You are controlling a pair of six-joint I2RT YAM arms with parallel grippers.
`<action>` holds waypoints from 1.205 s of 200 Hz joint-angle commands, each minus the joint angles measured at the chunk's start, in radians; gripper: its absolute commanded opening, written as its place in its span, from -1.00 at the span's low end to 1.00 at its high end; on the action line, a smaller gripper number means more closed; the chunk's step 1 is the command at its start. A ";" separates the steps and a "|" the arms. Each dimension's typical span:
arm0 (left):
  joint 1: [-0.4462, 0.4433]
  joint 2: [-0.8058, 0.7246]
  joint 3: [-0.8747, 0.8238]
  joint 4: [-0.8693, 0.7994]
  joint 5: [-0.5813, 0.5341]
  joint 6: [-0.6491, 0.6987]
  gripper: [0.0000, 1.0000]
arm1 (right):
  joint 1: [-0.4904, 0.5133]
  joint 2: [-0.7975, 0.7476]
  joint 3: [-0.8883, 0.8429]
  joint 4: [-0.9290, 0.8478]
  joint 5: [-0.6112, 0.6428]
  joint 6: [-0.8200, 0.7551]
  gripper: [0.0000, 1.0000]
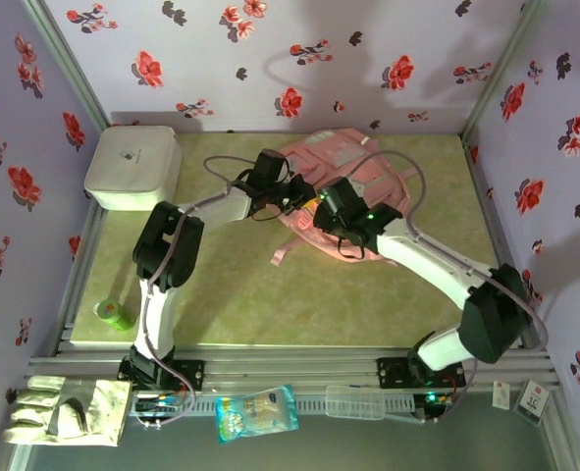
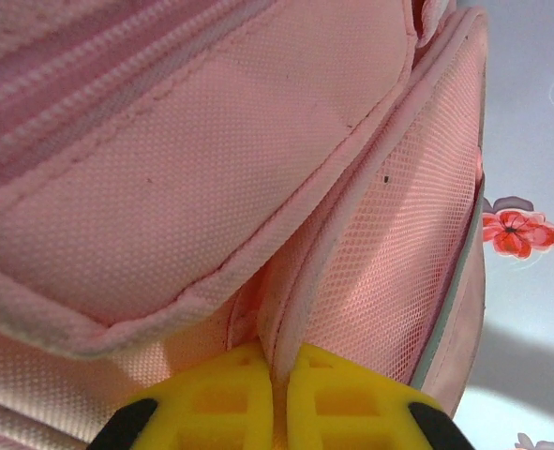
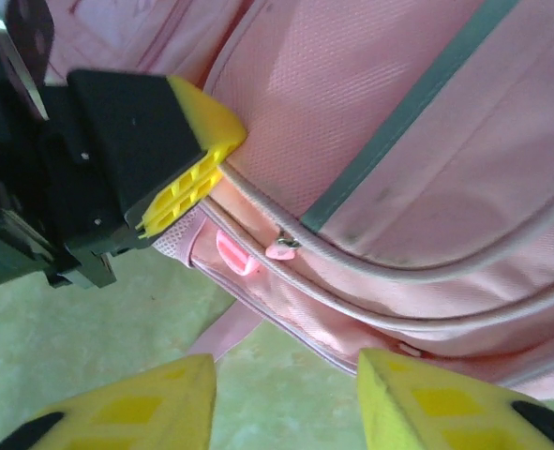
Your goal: Pack books, pencil case, and school supplies into a backpack
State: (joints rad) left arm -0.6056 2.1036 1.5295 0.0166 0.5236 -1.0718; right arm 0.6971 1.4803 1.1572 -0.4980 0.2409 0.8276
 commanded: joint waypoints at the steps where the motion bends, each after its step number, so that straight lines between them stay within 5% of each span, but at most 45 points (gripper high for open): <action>1: -0.020 -0.006 0.031 0.071 0.034 -0.009 -0.98 | 0.001 0.050 -0.007 0.079 0.035 0.087 -0.25; 63: -0.020 -0.025 0.009 0.118 0.076 -0.048 -0.98 | -0.001 0.168 0.026 0.115 0.087 0.164 -0.49; 159: -0.020 -0.050 -0.002 0.123 0.093 -0.049 -0.98 | -0.022 0.264 0.113 0.102 0.239 0.137 -0.14; 241: -0.016 -0.042 0.009 0.104 0.080 -0.028 -0.98 | -0.031 0.205 0.053 0.013 0.277 0.160 -0.74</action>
State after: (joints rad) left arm -0.6090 2.1036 1.5280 0.0753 0.5461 -1.1206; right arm 0.6880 1.7306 1.2400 -0.4515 0.4282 0.9974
